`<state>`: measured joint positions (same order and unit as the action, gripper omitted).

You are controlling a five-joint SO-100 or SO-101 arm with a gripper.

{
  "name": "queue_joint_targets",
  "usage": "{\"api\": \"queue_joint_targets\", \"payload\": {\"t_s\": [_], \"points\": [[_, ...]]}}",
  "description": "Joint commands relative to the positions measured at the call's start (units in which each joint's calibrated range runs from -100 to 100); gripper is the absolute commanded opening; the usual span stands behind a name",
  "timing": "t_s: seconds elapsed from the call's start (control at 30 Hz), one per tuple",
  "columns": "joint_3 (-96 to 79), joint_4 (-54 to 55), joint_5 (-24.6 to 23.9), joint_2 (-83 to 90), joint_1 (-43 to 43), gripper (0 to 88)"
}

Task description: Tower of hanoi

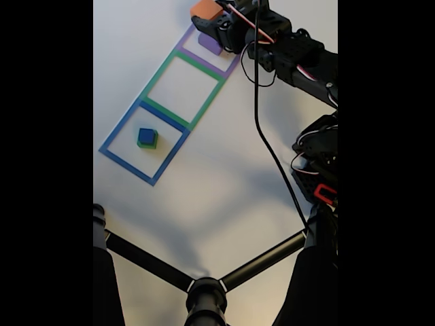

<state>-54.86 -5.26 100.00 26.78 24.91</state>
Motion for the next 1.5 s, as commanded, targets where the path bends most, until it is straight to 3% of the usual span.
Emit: {"api": "queue_joint_targets", "payload": {"t_s": [0.0,0.17,0.37,0.53,0.7,0.9,1.23,1.47], "points": [[13.4,-27.6,0.0,11.4,-2.7,10.3],[31.5,-52.2,0.0,13.6,-5.8,10.2],[48.0,-73.0,0.0,15.1,-9.9,10.2],[50.7,-81.5,0.0,18.5,-13.2,10.2],[45.4,-82.4,0.0,21.8,-14.7,9.4],[25.1,-68.6,0.0,27.5,-14.4,9.9],[-10.8,-22.9,0.0,25.7,-16.0,10.1],[-21.1,4.3,0.0,13.8,-18.4,10.2]]}}
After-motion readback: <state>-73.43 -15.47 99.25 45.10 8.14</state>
